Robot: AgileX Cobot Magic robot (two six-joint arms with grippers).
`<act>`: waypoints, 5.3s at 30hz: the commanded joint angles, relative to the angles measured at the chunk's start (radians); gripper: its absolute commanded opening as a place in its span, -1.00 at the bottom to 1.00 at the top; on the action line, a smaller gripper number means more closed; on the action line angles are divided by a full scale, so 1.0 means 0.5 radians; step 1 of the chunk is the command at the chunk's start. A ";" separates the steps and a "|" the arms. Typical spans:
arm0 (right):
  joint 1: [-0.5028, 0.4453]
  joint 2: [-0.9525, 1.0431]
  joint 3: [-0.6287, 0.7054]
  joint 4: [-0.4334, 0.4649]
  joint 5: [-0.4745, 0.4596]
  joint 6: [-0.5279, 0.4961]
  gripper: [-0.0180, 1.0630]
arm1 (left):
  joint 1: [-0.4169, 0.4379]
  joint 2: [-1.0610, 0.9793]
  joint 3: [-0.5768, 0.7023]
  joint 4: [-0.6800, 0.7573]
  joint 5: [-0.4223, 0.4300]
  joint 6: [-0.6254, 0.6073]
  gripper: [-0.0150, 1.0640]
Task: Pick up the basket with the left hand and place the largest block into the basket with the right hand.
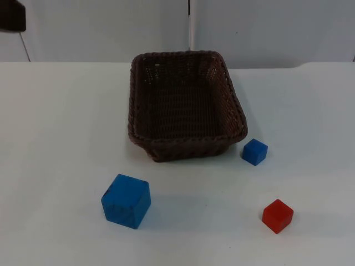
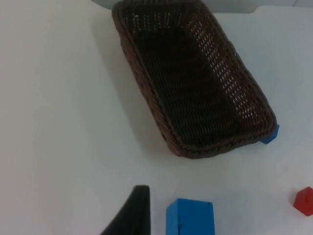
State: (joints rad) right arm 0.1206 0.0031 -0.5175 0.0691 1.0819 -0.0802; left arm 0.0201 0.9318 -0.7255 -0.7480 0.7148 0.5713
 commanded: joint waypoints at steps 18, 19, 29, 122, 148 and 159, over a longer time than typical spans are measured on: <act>-0.013 -0.006 0.002 0.005 -0.002 -0.005 0.98 | 0.002 0.383 -0.248 -0.047 0.020 0.037 0.90; -0.013 -0.006 0.002 0.005 -0.002 -0.005 0.98 | -0.001 0.411 -0.260 -0.051 0.022 0.037 0.90; -0.013 -0.006 0.002 0.005 -0.002 -0.005 0.98 | -0.189 0.694 -0.467 -0.018 -0.001 0.037 0.90; -0.013 -0.006 0.002 0.005 -0.002 -0.005 0.98 | -0.493 3.061 -2.374 0.736 0.243 -1.047 0.11; -0.013 -0.006 0.002 0.005 -0.002 -0.005 0.98 | -0.478 2.721 -2.390 0.655 0.350 -1.055 -0.98; -0.013 -0.006 0.002 0.005 -0.002 -0.005 0.98 | -0.478 2.584 -2.390 0.637 0.646 -1.055 -0.98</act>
State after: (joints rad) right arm 0.1206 0.0031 -0.5175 0.0712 1.0819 -0.0822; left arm -0.2218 2.2510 -1.9104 -0.3952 1.0273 0.0438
